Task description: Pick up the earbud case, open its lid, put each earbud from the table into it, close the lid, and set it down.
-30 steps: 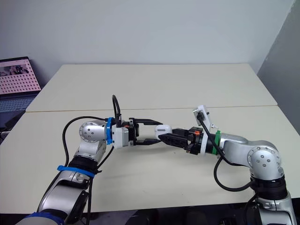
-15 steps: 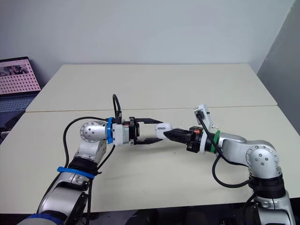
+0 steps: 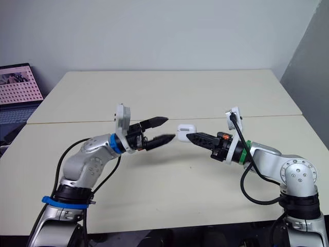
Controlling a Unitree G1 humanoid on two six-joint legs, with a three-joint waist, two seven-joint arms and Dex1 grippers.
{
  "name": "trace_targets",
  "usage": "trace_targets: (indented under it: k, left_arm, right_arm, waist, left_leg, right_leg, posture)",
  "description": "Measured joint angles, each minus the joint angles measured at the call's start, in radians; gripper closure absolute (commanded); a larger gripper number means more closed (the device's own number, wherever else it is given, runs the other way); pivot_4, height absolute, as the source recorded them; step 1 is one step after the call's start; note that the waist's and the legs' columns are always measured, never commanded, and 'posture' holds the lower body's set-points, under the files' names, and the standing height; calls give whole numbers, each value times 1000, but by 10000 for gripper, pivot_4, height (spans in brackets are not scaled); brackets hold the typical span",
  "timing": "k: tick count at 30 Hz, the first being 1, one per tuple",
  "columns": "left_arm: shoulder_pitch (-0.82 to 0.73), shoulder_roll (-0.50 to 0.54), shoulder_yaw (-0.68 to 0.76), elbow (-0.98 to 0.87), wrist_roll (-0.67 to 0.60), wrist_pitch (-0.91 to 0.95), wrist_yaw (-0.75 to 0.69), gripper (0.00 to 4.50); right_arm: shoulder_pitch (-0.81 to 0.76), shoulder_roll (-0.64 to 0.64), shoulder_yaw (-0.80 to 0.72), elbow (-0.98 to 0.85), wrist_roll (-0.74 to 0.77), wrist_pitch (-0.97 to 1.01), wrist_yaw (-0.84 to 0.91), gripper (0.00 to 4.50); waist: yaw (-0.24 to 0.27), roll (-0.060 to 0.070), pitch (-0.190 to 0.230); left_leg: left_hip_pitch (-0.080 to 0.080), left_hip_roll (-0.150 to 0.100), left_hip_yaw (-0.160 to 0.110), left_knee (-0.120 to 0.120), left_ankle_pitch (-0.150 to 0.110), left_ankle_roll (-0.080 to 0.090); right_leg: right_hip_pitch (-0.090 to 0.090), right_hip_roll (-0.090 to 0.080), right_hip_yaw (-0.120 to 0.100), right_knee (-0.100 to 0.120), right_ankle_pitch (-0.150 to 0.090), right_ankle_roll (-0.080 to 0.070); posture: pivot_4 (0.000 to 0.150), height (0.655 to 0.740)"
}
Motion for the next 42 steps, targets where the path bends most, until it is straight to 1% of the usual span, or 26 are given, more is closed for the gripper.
trace_targets:
  k: [1,2,3,5,7,10,13,17,21,31,34,36,39,42]
  left_arm:
    - [-2,-19,32,-1,-76,78,68,0]
    - [1,-65,86,-9,-193,170,197,0]
    - [4,-98,106,-19,-245,203,262,0]
    - [44,-177,138,-82,-318,228,409,0]
    - [75,-244,154,-126,-365,232,522,0]
    - [86,-344,184,-170,-452,209,652,0]
    - [85,-411,199,-193,-555,182,746,0]
    - [85,-459,210,-194,-669,146,835,0]
    - [85,-475,199,-196,-722,121,878,0]
    - [78,-479,144,-196,-742,104,873,0]
    - [78,-478,136,-196,-742,100,873,5578]
    - [78,-478,135,-196,-742,85,870,12074]
    - [78,-472,136,-196,-742,77,865,20595]
    - [78,-467,136,-196,-745,66,862,30513]
  right_arm:
    - [-4,15,-4,1,6,-18,-9,38217]
    - [-11,47,-13,1,15,-54,-39,38218]
    - [-17,68,-19,2,21,-79,-57,38218]
    - [-29,112,-29,-6,47,-138,-115,38218]
    - [-43,140,-29,-20,55,-181,-165,38217]
    - [-46,178,-24,-45,64,-229,-222,38217]
    - [-45,199,-15,-55,70,-259,-257,38218]
    - [-44,220,3,-55,75,-285,-287,38217]
    - [-44,228,9,-57,88,-298,-305,38217]
    - [-44,242,45,-78,90,-318,-320,38218]
    - [-44,243,50,-78,90,-319,-324,38218]
    - [-42,243,54,-78,89,-319,-324,38218]
    - [-31,241,54,-79,89,-319,-324,38218]
    - [-13,240,54,-79,88,-320,-324,38217]
  waist:
    - [0,0,0]
    - [0,0,0]
    - [1,0,0]
    - [1,0,0]
    - [2,-1,0]
    - [6,-1,0]
    - [6,-1,0]
    - [6,-1,0]
    - [6,-1,0]
    - [6,-1,0]
    - [7,-1,0]
    - [7,-1,0]
    - [7,-1,1]
    - [7,-1,1]
  left_leg:
    - [0,0,0,0,0,0]
    - [0,0,0,0,0,0]
    - [0,0,0,0,0,0]
    - [0,0,1,0,0,0]
    - [0,0,3,0,0,-1]
    - [0,0,4,0,0,-1]
    - [0,0,4,0,0,-1]
    - [0,0,5,0,0,-1]
    - [0,0,8,0,0,-1]
    - [1,-1,12,0,0,0]
    - [1,0,13,0,0,0]
    - [1,0,13,0,0,0]
    - [1,0,13,-1,0,0]
    - [1,0,14,-1,0,0]
  right_leg:
    - [0,0,0,0,0,0]
    - [0,0,0,0,0,0]
    - [0,0,0,0,0,0]
    - [0,-1,1,0,3,-5]
    - [0,-1,2,-1,3,-5]
    - [0,-1,3,-1,3,-5]
    - [0,-1,3,-1,3,-5]
    - [0,-1,4,-1,3,-5]
    - [0,-1,6,-1,3,-5]
    - [-1,0,13,-1,3,-5]
    - [-1,0,13,-1,3,-5]
    - [-1,0,13,-1,3,-5]
    - [-1,0,13,-2,3,-5]
    - [-2,0,14,-2,3,-5]
  posture:
    - [1500,7400]
    - [1500,7400]
    - [1500,7400]
    - [1500,7400]
    - [1500,7400]
    - [1500,7400]
    - [1500,7400]
    - [1500,7400]
    - [1500,7400]
    - [1500,7400]
    - [1500,7400]
    - [1500,7400]
    - [1500,7400]
    - [1500,7400]
